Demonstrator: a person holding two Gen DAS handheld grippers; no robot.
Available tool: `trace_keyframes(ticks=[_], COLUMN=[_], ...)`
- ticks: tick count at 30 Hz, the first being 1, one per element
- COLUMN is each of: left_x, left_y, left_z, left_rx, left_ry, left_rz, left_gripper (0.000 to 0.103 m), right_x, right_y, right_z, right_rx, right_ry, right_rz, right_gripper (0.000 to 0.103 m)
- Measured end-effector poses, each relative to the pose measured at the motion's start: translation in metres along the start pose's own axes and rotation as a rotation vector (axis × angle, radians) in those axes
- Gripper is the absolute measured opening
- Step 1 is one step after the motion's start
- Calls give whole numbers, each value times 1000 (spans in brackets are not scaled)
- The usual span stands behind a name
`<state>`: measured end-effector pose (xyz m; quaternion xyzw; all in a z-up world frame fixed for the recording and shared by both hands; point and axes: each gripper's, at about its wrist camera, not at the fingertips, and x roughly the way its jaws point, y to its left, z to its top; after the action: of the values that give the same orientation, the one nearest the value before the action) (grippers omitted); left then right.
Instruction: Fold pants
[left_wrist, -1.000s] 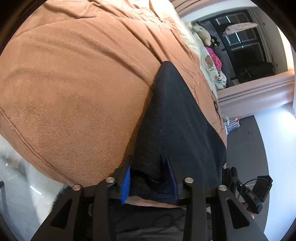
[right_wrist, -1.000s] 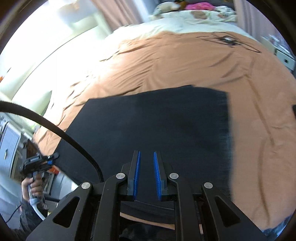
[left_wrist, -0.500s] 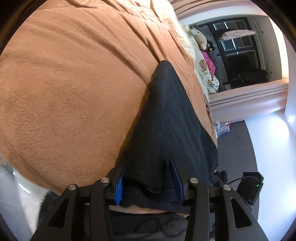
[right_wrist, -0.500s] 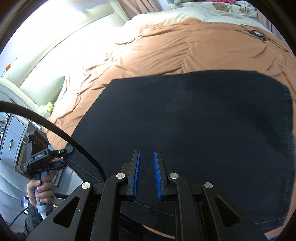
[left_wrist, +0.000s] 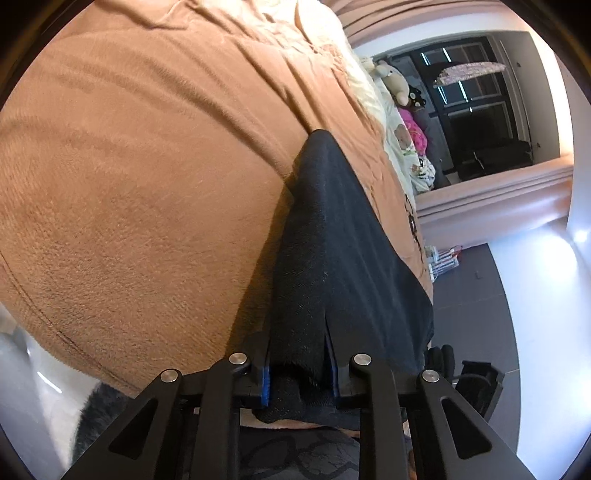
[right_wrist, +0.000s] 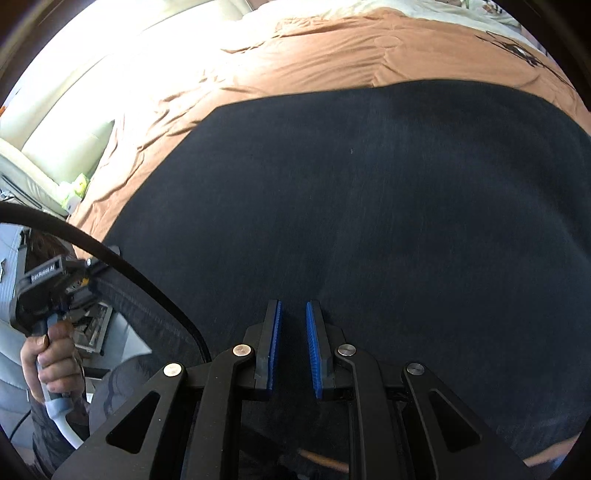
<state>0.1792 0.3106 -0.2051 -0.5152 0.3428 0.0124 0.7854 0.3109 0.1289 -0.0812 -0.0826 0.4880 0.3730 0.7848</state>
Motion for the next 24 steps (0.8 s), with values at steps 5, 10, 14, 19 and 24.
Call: trace_keyframes(ticks=[5, 10, 14, 19, 24], left_x=[-3, -2, -3, -2, -1], left_y=[-4, -1, 1, 3, 7], left_z=[-1, -2, -4, -4, -5], left_rx=[5, -8, -14, -37, -59], left_ry=[-7, -9, -10, -12, -13], left_rz=[-11, -4, -3, -7, -7], left_gripper=[23, 23, 23, 23, 24], right_x=[2, 5, 15, 28, 43], right_y=[16, 17, 10, 2, -6], right_z=[-22, -4, 23, 52, 85], right_rx=[-38, -64, -60, -58, -49], right_ry=[12, 26, 18, 5, -4], right_rz=[-25, -48, -68, -75, -84], right_gripper=[11, 10, 10, 10, 10])
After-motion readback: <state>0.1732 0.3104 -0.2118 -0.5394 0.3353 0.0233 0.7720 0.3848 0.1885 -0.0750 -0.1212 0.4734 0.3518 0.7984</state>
